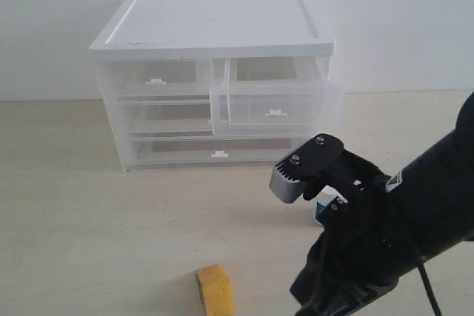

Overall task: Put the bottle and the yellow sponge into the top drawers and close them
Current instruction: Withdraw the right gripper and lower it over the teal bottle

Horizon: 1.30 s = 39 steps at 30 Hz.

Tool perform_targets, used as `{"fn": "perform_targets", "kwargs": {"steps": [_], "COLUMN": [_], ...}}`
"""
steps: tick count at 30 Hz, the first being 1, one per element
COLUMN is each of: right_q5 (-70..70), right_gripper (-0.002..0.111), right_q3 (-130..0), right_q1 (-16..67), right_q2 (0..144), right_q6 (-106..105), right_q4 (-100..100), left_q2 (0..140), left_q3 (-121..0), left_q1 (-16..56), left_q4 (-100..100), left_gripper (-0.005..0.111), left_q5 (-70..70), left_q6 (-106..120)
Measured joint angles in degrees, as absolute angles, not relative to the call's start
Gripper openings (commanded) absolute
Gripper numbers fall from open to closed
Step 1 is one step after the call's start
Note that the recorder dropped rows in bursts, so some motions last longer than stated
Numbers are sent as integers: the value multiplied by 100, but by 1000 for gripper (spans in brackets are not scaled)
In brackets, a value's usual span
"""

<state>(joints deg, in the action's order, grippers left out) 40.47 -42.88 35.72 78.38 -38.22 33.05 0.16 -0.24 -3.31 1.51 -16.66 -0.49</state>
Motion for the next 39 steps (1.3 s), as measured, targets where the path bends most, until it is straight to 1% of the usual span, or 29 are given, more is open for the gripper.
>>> {"fn": "perform_targets", "kwargs": {"steps": [3,4,6,8,9,11,12,13,16,19,28,34,39], "right_q5": [4398,4472,4653,4728,4741,4628,4518,4384,4012,3241,0,-1400,-2286], "right_gripper": [0,2,12,28,40,60,68,72,73,73,73,73,73], "right_q3": [-4545,-4603,-4721,-4806,-4845,-4921,-4946,-4962,-4946,-4729,-3234,-2579,-2311], "right_q1": [3538,3538,3538,3534,3491,3365,3275,3174,2902,2739,2729,2729,2729], "right_q2": [7838,7838,7838,7838,7838,7838,7838,7838,7838,7838,7838,7838,8255], "right_q6": [-2686,-2367,-1743,-1354,-1232,-1111,-1083,-1042,-1017,-982,-940,-803,-588], "right_q4": [2017,1568,801,334,183,61,35,0,0,0,374,445,445], "left_q2": [16,16,16,16,16,16,16,16,16,16,16,16,16], "left_q3": [-24,-24,-24,-24,-24,-24,-24,-24,-24,-24,-24,-24,-24], "left_q1": [-331,-331,-331,-331,-331,-331,-331,-331,-331,-331,-331,-331,-331], "left_q4": [151,151,151,151,151,151,151,151,151,151,151,151,151], "left_gripper": [4,4,4,4,4,4,4,4,4,4,4,4,4], "left_q5": [-1666,-1666,-1666,-1666,-1666,-1666,-1666,-1666,-1666,-1666,-1666,-1666,-1666], "left_q6": [-49,-49,-49,-49,-49,-49,-49,-49,-49,-49,-49,-49,-49]}}
